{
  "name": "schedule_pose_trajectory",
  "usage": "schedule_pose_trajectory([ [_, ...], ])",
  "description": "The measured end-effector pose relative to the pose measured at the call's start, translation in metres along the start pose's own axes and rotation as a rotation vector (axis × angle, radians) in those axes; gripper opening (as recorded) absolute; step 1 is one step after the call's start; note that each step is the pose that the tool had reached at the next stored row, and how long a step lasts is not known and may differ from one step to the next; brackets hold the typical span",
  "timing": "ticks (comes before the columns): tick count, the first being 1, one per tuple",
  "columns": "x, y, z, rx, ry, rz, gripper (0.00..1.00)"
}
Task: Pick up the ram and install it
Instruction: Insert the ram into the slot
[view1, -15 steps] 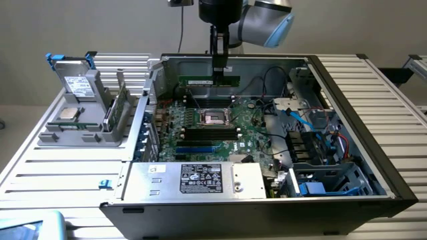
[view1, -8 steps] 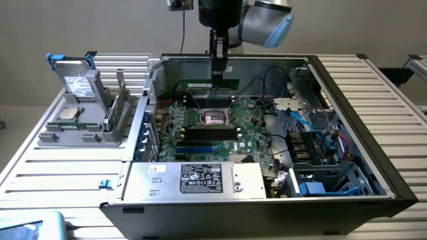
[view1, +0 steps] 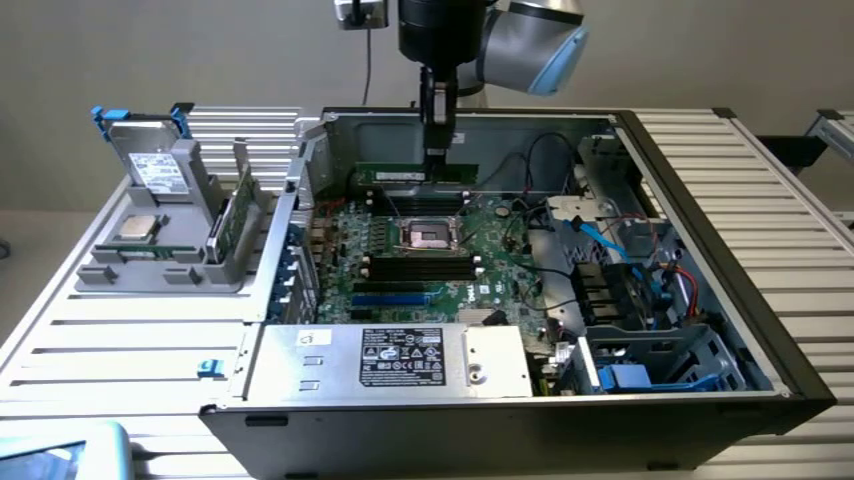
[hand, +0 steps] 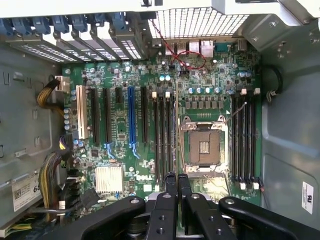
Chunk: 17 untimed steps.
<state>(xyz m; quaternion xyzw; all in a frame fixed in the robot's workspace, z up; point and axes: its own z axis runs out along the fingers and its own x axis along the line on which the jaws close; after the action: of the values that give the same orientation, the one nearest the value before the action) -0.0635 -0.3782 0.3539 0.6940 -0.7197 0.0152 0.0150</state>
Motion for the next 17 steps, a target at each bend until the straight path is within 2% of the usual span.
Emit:
schedule_pose_trajectory([
  [5,0.002,-0.0006,0.0091,-0.0004,0.0001,0.005,0.13],
  [10,0.006,-0.001,0.0133,-0.0002,-0.0002,0.006,0.13],
  [17,0.01,-0.0061,0.0259,-0.0004,0.0002,0.006,0.13],
])
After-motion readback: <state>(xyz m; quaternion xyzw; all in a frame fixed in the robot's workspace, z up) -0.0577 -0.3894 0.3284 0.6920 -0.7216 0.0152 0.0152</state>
